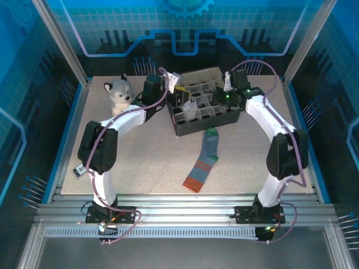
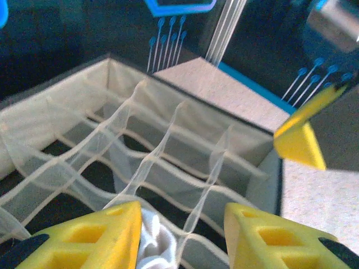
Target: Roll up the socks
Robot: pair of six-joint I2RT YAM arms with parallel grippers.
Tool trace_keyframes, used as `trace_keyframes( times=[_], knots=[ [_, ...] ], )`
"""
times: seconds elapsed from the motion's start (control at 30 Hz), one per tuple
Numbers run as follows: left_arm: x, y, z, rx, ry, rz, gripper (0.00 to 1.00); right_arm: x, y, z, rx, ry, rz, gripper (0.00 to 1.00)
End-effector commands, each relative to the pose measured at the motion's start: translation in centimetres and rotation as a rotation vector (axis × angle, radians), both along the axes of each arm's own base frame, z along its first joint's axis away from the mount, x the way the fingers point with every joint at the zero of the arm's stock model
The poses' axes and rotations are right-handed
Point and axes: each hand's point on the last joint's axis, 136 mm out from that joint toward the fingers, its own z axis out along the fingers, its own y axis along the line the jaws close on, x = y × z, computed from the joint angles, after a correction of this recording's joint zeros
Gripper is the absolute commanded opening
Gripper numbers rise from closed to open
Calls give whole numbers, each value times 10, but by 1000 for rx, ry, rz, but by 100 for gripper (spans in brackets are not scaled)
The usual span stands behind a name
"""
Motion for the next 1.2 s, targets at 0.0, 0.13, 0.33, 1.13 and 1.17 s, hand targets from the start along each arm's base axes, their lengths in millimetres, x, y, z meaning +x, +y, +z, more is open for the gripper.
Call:
trace_keyframes(
  times=[0.0, 0.13, 0.33, 1.13, 1.17],
  knots=[
    [-33, -1, 19, -15, 55, -59, 42, -42, -4, -11, -34, 56, 8, 30],
    [-77, 3, 5, 85, 147, -75, 40, -94, -7, -41, -56, 153, 21, 31],
    [-183, -5, -53, 329, 245, -180, 35, -152, 13, -98, -121, 248, 92, 29],
    [-363, -16, -169, 924, -377, -1012, 37, -266, 43, -143, -187, 172, 437, 24],
    [-361, -19, -172, 932, -378, -1019, 37, -266, 41, -144, -189, 176, 436, 25]
  ],
)
